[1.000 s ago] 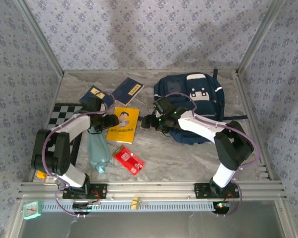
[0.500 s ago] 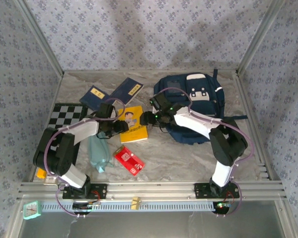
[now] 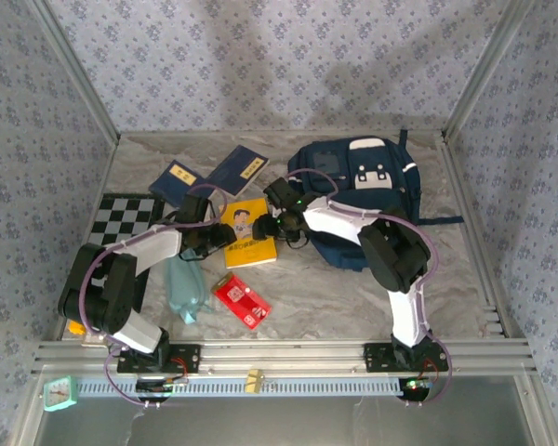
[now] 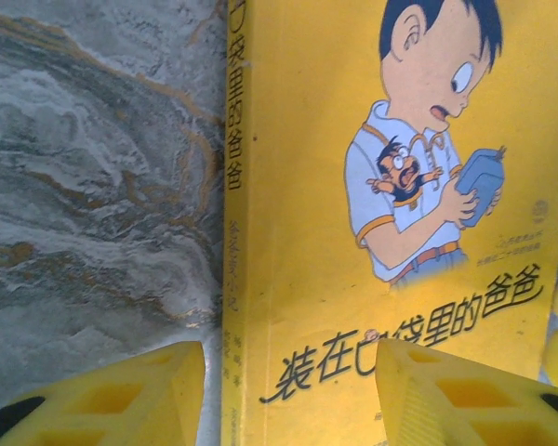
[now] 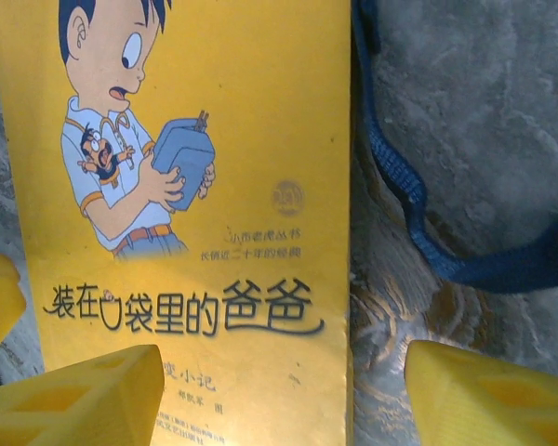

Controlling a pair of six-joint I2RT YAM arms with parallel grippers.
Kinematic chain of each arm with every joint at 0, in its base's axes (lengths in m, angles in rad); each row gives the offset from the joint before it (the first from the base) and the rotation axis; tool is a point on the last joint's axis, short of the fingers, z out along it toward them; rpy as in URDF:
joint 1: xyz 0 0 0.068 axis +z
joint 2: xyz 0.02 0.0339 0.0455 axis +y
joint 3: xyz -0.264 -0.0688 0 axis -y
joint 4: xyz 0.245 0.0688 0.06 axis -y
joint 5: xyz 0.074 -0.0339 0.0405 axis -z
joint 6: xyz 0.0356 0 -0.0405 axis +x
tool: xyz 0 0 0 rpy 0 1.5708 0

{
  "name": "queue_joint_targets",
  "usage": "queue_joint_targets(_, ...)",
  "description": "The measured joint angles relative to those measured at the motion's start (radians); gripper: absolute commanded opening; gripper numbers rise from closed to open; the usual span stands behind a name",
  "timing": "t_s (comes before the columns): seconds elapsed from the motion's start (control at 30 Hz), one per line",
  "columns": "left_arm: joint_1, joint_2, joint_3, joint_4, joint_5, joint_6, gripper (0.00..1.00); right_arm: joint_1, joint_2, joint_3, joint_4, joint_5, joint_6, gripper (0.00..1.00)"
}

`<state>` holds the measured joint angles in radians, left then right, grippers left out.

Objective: Pack books, pencil case, and school supplies into a backpack

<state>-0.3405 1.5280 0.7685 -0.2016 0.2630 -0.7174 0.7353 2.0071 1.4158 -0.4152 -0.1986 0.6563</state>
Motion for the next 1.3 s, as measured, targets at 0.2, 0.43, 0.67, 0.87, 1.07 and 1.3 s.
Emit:
queue_joint_targets(0.2,-0.007,0.031,-0.003,0.043,0.014,-0.018,0.49,0.01,0.034,0.027,-0.007,-0.01,0.0,0.72)
queue_joint_targets(0.43,-0.008,0.055,-0.013,0.061,0.006,-0.034,0.47,0.015,0.064,0.063,-0.018,-0.029,0.0,0.74)
queue_joint_targets(0.67,-0.009,0.055,-0.022,0.072,-0.013,-0.036,0.45,0.018,0.06,0.088,-0.045,-0.064,-0.001,0.73)
queue_joint_targets(0.87,-0.009,0.054,-0.027,0.079,-0.016,-0.036,0.43,0.017,-0.017,0.086,-0.029,-0.13,0.018,0.7)
queue_joint_targets(1.07,-0.009,0.05,-0.03,0.079,-0.018,-0.035,0.43,0.009,-0.055,0.077,0.022,-0.195,0.051,0.59)
queue_joint_targets(1.3,-0.009,0.05,-0.032,0.082,-0.02,-0.032,0.42,-0.016,-0.055,0.043,0.04,-0.233,0.069,0.45)
